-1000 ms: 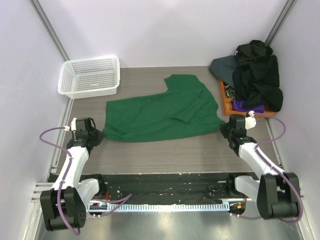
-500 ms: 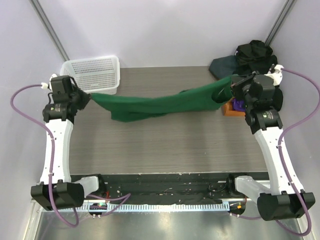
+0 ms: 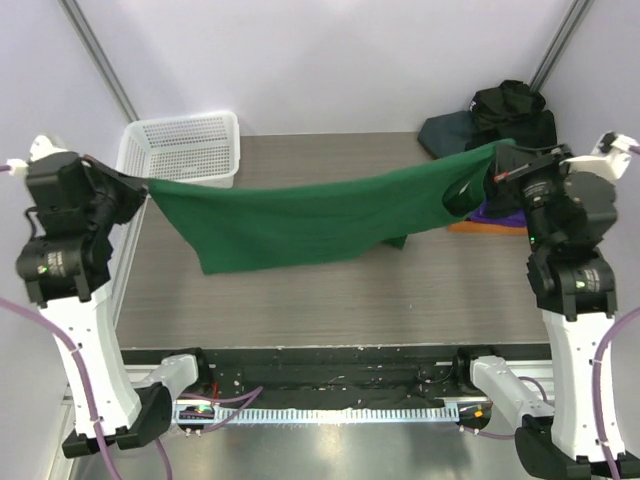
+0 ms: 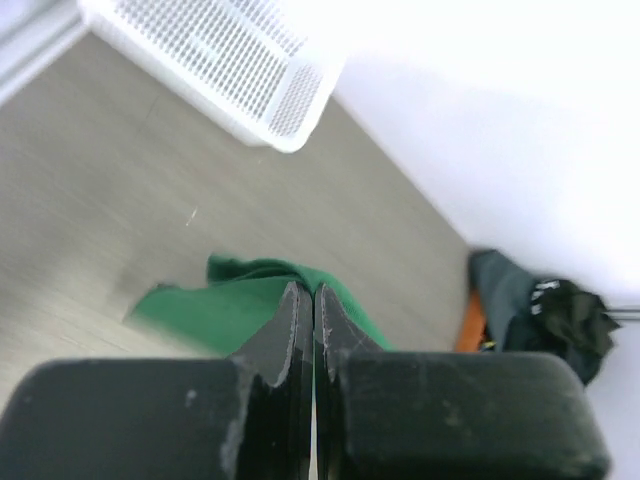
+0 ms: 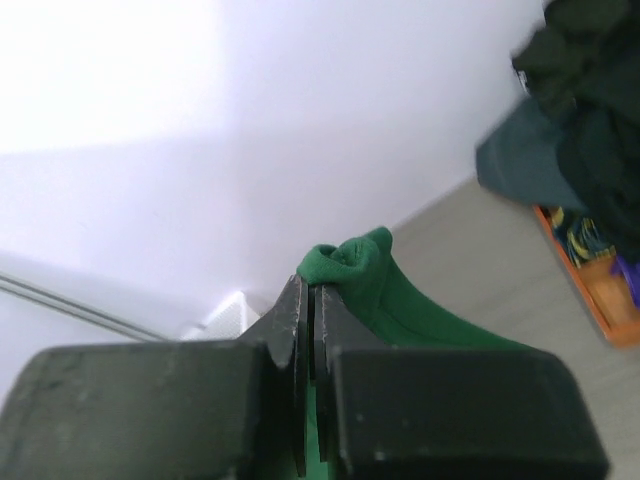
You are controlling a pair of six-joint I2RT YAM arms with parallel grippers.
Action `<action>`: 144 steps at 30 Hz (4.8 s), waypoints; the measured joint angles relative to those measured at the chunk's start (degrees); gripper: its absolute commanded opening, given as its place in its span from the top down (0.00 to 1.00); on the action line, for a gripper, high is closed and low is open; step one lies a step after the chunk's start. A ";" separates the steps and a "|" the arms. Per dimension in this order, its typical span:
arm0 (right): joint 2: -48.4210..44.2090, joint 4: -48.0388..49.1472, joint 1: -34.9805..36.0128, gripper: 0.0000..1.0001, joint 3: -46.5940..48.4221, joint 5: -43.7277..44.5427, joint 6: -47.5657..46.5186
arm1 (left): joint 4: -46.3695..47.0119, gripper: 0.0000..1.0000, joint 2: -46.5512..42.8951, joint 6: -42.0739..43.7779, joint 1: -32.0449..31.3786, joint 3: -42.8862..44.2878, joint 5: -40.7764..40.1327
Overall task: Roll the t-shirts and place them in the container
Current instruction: Fold the T-shirt at the center of the board.
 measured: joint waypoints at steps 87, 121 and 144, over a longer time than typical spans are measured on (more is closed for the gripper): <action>-4.81 -1.07 -13.31 0.63 -43.21 -22.01 -1.44 | 25.53 0.43 -9.03 1.31 -3.50 -54.80 11.69; 35.60 19.91 13.97 0.65 -29.68 -25.79 -6.60 | 33.00 0.66 45.03 19.23 -33.00 -23.61 -14.29; 40.81 20.63 18.64 0.65 -28.92 -25.75 -6.60 | 29.31 0.74 53.35 20.46 -34.62 -20.44 -16.87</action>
